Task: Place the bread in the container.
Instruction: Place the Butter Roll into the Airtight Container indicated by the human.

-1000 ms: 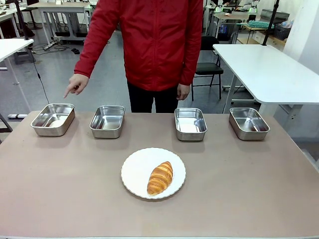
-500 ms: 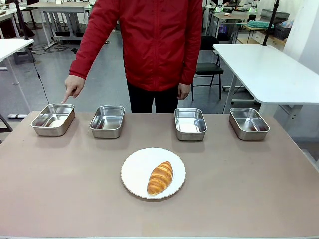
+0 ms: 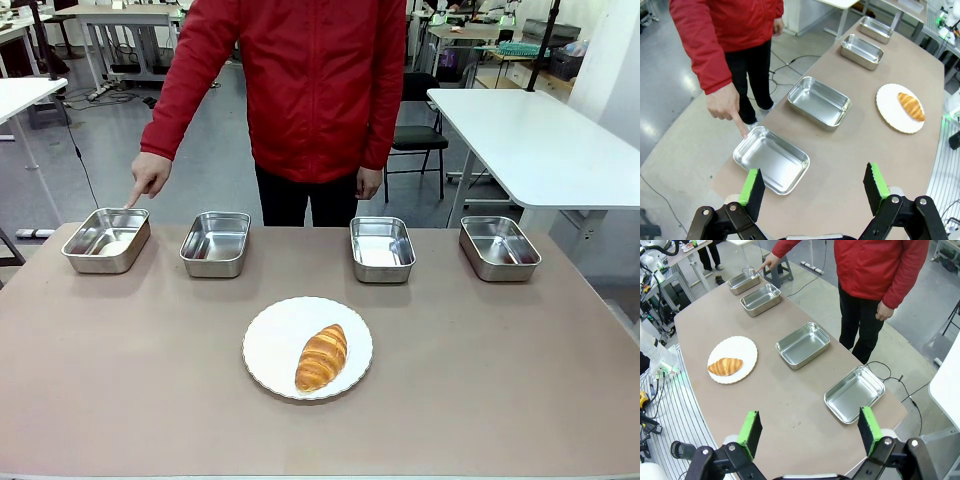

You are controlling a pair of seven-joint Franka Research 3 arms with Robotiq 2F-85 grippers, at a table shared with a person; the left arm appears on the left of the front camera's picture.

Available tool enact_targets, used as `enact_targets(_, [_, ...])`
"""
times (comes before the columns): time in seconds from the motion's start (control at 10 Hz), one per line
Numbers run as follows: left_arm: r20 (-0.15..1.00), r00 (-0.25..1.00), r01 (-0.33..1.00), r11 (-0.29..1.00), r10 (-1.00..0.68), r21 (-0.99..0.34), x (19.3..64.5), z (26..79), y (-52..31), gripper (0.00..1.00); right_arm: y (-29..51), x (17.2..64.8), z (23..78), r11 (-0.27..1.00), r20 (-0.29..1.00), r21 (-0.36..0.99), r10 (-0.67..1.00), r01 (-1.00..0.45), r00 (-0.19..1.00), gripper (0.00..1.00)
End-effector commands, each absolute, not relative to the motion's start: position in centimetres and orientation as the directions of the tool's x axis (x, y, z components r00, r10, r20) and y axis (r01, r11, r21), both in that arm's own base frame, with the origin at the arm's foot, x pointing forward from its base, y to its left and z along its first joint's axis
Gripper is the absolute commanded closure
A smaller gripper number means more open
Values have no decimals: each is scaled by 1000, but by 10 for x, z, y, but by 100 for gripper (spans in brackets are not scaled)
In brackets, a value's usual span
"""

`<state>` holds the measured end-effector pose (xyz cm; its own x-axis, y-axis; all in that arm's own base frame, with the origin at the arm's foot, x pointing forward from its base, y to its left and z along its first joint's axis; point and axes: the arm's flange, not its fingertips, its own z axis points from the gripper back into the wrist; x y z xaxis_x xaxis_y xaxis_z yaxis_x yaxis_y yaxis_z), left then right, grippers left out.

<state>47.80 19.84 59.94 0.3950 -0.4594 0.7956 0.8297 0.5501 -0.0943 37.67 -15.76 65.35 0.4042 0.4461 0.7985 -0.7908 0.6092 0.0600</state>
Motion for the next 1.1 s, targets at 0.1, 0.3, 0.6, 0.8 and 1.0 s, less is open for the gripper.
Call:
enact_targets(0.1, [799, 379, 840, 536, -466, -86, 477, 600, 198, 0, -157, 377, 655, 598, 809, 55, 443, -800, 386, 0])
enact_targets(0.3, [799, 379, 840, 536, -466, -86, 477, 600, 198, 0, -157, 377, 655, 598, 809, 55, 443, -800, 386, 0])
enact_targets(0.6, [799, 379, 840, 536, -466, -86, 477, 600, 198, 0, -157, 377, 655, 598, 809, 55, 443, -800, 386, 0])
enact_targets(0.8, [799, 379, 840, 536, -466, -86, 477, 600, 198, 0, -157, 377, 655, 598, 809, 55, 443, -800, 386, 0])
enact_targets(1.0, [799, 379, 840, 536, -466, -86, 477, 600, 198, 0, -157, 377, 655, 598, 809, 55, 443, -800, 386, 0])
